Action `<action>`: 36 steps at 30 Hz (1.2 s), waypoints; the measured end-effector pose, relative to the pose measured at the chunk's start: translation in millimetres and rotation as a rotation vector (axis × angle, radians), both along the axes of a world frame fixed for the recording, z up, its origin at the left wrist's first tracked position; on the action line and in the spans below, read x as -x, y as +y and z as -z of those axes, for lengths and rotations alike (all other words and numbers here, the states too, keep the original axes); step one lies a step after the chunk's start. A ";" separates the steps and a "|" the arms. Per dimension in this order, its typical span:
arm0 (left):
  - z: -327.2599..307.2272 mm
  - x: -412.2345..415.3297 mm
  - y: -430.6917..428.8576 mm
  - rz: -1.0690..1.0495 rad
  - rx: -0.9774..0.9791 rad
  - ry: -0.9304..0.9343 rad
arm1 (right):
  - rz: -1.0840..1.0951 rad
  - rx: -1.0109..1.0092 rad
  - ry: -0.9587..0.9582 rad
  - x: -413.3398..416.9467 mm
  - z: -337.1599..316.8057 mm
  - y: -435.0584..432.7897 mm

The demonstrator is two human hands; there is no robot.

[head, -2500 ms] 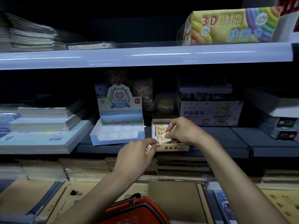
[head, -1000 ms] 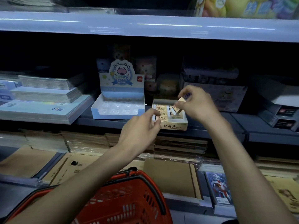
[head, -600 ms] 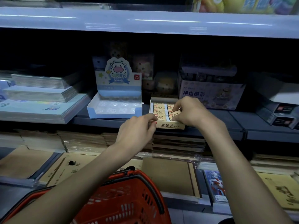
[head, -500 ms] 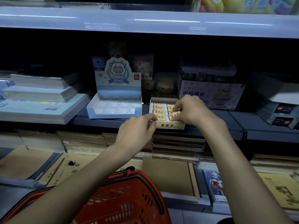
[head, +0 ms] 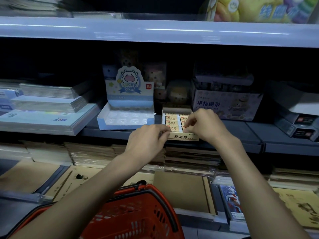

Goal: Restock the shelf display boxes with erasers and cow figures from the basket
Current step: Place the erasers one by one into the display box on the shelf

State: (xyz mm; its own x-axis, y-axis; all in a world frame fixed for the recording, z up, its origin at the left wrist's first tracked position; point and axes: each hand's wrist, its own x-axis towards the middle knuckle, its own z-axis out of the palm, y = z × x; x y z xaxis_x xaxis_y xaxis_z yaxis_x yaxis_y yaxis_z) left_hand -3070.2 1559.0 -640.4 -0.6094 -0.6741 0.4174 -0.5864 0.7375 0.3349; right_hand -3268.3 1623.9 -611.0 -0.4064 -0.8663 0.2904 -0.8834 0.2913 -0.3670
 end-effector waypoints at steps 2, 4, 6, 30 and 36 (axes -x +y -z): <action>-10.0 -1.9 2.2 0.038 -0.136 0.185 | -0.016 0.072 -0.045 1.2 -1.9 1.0; -21.4 -0.6 3.6 0.128 -0.575 0.566 | -0.045 0.148 -0.105 -1.5 -10.2 3.7; -34.5 -1.5 6.5 0.234 -1.131 0.902 | -0.092 0.196 -0.194 -11.8 -21.3 8.1; -22.7 -3.1 -9.3 0.154 -0.861 0.759 | -0.259 0.147 -1.180 -54.6 -18.7 11.5; 4.0 -12.8 -6.3 0.103 -0.128 0.163 | 0.037 0.265 -0.521 -34.3 -8.8 0.9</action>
